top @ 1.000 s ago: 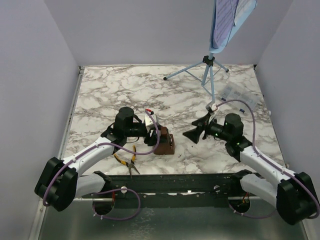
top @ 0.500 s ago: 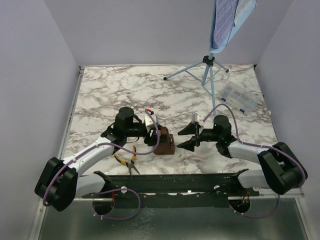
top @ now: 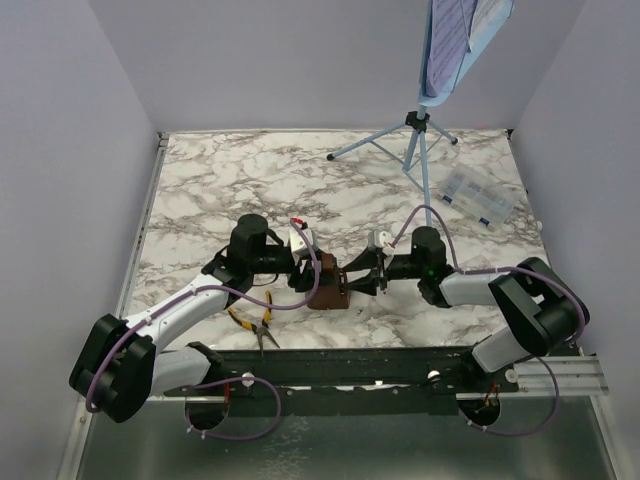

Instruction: Set up the instrument practice props

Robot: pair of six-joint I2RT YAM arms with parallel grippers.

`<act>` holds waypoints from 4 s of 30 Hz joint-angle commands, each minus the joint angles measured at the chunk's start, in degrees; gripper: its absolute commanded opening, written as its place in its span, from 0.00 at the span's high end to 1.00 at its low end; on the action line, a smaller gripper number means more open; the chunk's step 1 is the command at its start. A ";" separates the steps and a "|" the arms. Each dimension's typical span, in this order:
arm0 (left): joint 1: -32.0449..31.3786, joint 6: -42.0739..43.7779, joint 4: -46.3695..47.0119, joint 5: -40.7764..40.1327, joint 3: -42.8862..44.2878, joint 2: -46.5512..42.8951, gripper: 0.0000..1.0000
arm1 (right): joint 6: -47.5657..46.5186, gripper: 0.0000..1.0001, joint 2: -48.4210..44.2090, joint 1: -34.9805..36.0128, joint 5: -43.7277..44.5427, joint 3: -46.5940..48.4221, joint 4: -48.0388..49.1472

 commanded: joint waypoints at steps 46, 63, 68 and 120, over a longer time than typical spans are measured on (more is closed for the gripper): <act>-0.41 2.26 -0.77 0.80 0.79 2.12 1.00 | 4.03 0.87 -7.77 2.17 -1.32 10.53 -5.37; -0.51 2.17 -0.90 0.83 0.84 2.08 1.00 | 4.42 0.59 -7.88 2.15 -0.71 10.25 -8.58; -0.55 2.08 -1.04 1.19 1.04 2.07 1.00 | 3.16 0.49 -10.65 2.12 1.66 8.75 -12.09; -2.64 5.60 -5.52 6.31 1.99 3.26 1.00 | 13.19 0.70 8.20 -3.28 -8.84 23.77 -15.26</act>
